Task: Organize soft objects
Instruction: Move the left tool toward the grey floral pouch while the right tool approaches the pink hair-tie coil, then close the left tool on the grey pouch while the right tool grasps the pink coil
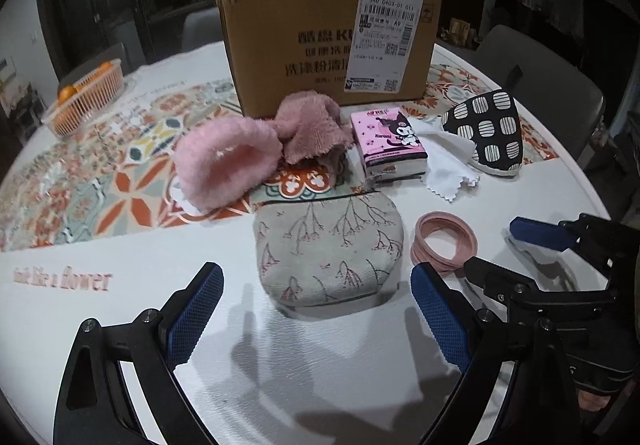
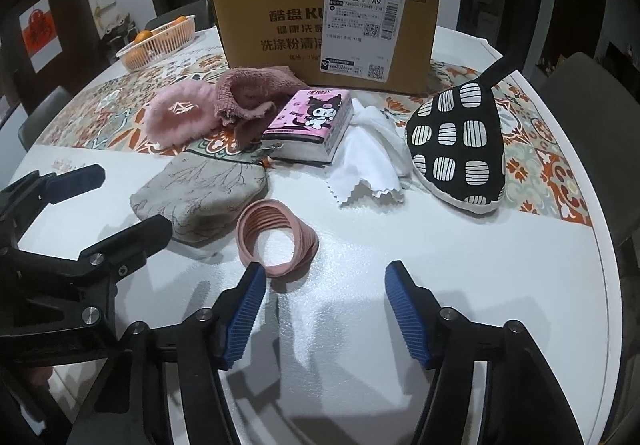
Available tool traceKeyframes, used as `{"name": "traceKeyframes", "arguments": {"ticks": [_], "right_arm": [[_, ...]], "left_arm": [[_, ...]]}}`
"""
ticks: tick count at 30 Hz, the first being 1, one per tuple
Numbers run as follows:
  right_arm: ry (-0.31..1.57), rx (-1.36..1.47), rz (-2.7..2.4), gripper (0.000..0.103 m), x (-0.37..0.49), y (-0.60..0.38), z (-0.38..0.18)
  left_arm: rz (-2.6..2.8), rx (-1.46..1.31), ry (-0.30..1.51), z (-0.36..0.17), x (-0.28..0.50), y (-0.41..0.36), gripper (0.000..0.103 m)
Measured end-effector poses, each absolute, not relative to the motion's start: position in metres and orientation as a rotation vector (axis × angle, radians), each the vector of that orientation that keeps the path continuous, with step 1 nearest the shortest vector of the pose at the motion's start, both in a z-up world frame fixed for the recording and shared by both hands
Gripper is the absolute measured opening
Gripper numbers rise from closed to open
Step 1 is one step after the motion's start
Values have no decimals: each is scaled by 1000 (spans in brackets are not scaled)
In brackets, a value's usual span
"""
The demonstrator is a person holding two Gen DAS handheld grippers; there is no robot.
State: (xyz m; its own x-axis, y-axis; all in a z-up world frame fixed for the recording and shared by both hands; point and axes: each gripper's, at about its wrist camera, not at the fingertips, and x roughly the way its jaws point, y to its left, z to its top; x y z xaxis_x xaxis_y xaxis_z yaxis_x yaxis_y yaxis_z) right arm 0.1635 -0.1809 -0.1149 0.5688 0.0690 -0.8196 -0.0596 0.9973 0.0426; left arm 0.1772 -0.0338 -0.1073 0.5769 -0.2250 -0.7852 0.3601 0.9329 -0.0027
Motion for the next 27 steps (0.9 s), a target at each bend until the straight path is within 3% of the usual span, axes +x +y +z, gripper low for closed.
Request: {"name": "traceKeyframes", "arguments": {"ticks": [13,27], "right_arm": [[962,21,44,56,172,-191,-118],[959,63,169,57,180,-173,-120]], "left_arm": [[-344,157,922,-129,194,-44,95],[-344,127,904,-126,196,-40,48]]}}
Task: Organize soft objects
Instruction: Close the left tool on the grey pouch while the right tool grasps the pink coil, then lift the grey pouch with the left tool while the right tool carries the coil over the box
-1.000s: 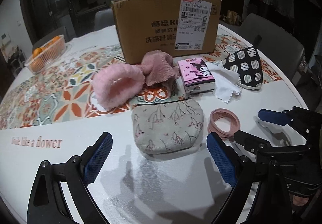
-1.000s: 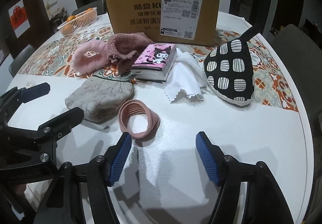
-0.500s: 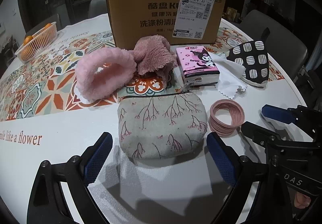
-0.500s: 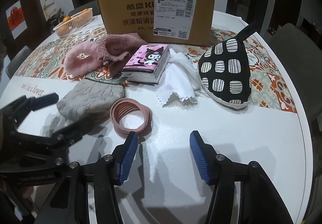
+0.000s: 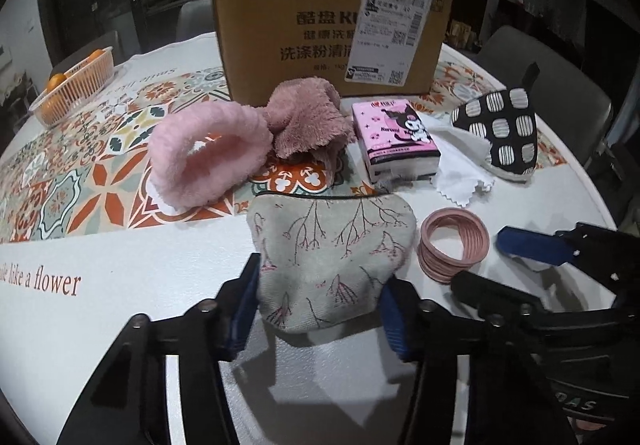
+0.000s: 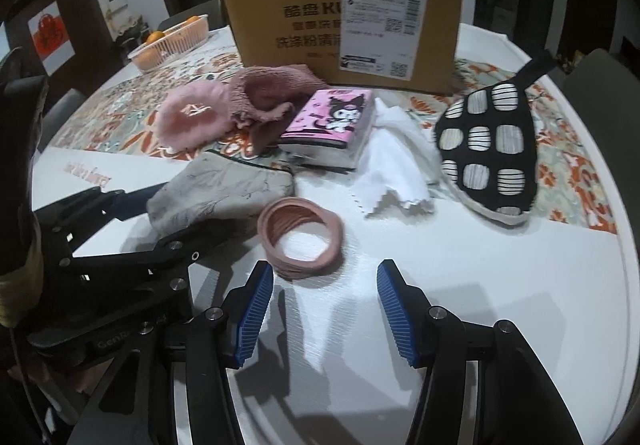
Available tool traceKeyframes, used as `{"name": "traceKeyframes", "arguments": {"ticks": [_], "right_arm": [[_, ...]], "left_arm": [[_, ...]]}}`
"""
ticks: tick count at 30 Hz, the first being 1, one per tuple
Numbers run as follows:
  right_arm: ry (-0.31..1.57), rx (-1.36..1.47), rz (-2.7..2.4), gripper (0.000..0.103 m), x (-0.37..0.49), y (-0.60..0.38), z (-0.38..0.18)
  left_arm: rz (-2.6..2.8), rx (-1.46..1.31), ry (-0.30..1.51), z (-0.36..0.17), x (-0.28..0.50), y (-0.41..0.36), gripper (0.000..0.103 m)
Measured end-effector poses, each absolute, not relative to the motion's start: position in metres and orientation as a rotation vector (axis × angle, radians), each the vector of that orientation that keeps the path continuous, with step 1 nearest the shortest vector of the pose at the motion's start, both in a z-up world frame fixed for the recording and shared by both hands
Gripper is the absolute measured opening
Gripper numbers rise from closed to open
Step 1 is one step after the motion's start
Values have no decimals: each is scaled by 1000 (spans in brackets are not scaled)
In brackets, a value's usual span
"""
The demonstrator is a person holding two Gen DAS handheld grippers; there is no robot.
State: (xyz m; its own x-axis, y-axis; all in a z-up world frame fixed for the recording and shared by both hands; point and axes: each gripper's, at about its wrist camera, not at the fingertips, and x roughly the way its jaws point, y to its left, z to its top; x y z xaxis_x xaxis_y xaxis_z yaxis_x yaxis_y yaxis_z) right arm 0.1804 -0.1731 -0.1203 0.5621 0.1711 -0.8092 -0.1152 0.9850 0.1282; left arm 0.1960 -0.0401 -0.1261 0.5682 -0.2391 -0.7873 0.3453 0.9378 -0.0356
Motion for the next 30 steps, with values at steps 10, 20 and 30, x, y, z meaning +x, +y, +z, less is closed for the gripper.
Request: {"name": "traceKeyframes", "arguments": {"ticks": [10,20,30], "right_arm": [[940,14,163,55,193,-162,-126],[924,-17,168,12,192,-159,-124],[888,69,143,11,176,-175,-105]], "left_arm": [[-334,75,903,-123,195,-32,40],[-326,40,888,-119,190,-31,32],[-300,23,819,-97,170,-34,27]]}}
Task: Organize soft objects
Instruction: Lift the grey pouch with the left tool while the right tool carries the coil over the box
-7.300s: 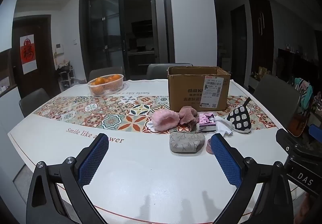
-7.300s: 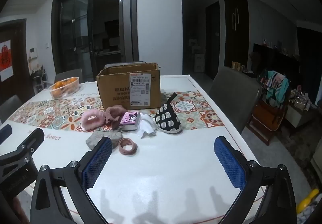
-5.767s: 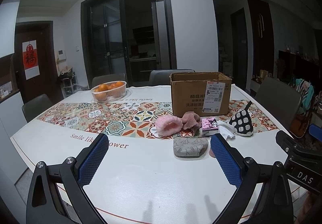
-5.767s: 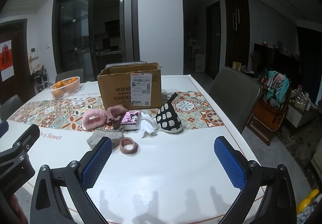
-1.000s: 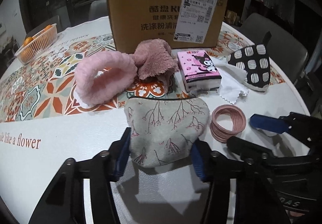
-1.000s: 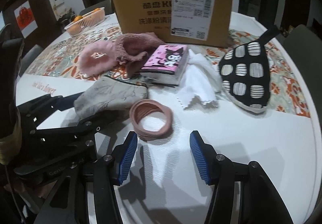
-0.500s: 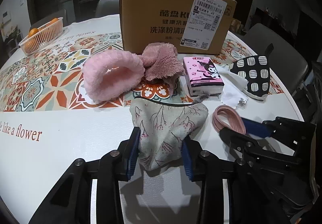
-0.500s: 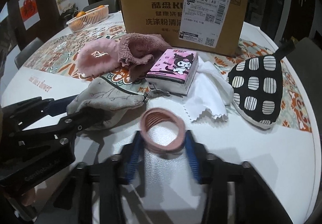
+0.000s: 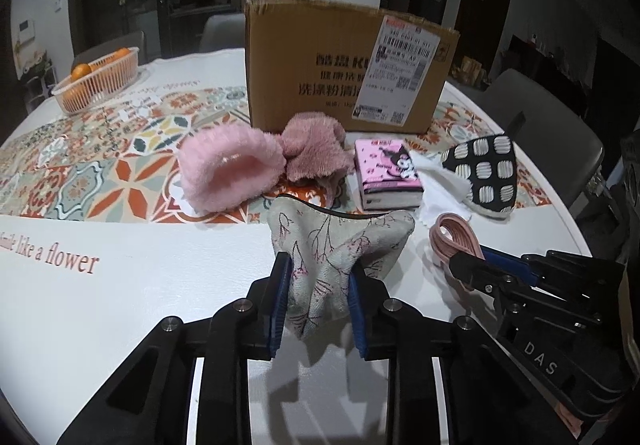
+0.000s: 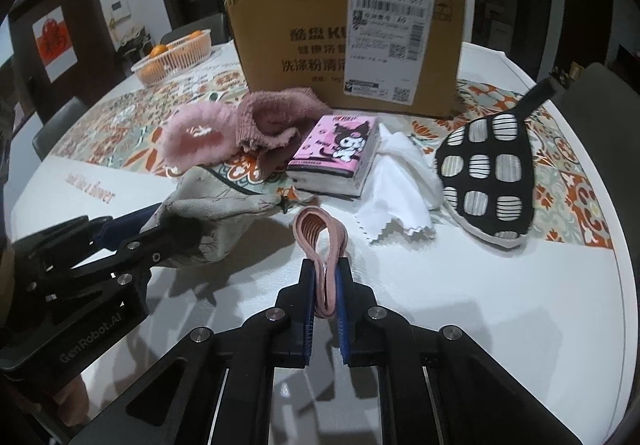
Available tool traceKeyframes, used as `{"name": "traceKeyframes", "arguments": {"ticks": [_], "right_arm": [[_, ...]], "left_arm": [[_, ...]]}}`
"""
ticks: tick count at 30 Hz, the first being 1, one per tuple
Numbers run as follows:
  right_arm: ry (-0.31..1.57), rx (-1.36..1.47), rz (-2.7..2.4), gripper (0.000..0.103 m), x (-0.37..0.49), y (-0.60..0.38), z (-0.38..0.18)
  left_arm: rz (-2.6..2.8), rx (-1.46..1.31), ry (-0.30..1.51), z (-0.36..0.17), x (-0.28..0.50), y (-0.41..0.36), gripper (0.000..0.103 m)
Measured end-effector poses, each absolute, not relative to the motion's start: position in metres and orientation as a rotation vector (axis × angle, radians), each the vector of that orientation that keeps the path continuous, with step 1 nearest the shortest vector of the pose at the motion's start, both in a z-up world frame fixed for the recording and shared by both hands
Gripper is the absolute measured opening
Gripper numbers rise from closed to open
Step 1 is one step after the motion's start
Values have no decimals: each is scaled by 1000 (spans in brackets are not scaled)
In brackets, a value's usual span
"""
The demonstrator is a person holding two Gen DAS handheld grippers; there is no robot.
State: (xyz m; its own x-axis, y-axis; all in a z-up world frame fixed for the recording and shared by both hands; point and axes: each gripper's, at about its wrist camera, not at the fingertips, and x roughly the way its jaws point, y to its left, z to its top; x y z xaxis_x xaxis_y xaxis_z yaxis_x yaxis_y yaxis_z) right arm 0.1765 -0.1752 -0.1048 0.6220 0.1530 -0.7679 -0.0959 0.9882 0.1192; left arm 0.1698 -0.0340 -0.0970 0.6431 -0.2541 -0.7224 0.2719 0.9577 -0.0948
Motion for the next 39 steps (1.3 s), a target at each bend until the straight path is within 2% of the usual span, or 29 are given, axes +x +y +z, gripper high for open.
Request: {"name": "traceKeyframes", "arguments": {"ticks": [18,39], "right_arm": [[693,126,153,11,154,-188,-22],[511,143,152,11,187,-198,42]], "left_arm": [[-278,-23,617,-17,148,-30,26],[-295,-7,430,52,190,-39,26]]}}
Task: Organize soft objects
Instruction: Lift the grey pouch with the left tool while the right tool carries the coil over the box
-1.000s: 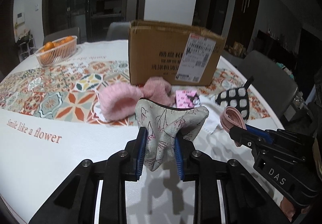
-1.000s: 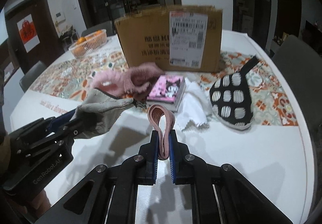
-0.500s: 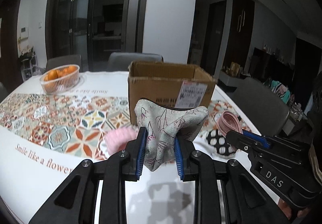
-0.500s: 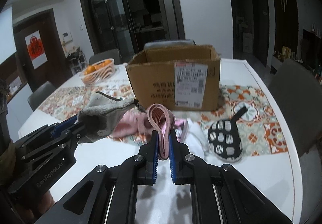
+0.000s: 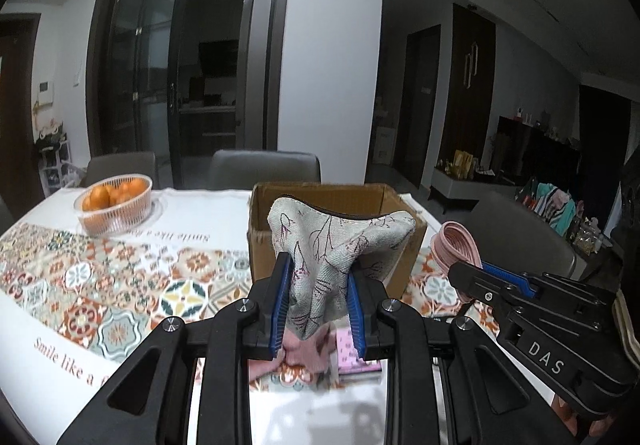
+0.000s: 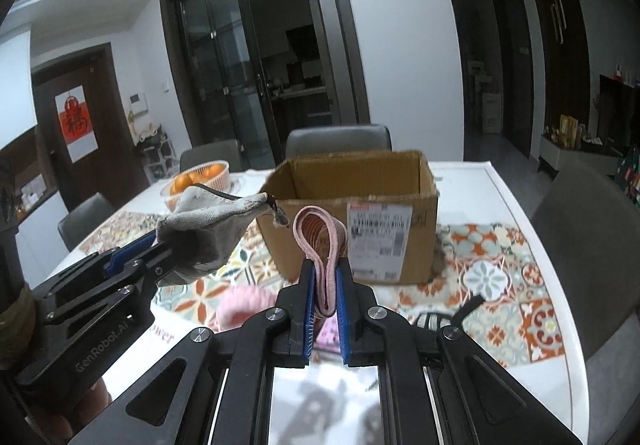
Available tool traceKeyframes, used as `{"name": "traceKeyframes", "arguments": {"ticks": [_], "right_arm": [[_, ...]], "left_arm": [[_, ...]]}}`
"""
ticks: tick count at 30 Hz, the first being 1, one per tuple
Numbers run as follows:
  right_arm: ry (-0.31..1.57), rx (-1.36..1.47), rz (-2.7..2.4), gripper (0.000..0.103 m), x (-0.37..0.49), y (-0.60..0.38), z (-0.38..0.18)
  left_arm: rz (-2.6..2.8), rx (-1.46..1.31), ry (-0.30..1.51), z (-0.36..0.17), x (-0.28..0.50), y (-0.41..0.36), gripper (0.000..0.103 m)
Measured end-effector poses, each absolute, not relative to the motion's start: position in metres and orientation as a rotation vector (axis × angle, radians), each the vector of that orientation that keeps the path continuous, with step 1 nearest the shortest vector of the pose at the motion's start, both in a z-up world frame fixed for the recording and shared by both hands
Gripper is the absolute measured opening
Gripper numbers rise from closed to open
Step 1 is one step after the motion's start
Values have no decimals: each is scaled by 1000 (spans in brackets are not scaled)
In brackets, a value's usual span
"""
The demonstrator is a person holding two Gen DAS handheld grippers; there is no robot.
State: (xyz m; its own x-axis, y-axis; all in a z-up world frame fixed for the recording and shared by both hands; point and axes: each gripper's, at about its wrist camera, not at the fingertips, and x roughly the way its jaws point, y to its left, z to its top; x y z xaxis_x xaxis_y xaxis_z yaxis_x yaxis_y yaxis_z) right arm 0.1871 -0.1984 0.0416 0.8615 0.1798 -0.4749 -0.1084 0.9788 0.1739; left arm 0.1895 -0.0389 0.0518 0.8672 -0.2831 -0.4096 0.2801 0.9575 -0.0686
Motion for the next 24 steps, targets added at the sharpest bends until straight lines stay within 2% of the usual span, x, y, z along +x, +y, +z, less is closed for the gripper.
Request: {"name": "traceKeyframes", "arguments": {"ticks": [15,24], "right_arm": [[427,150,125,11,234,-216,72],[432,155,119,11,278,-221,74]], "left_arm": [[-316,11,360,79,241,-48,26],[-312,28,377,74,286,-55,27]]}}
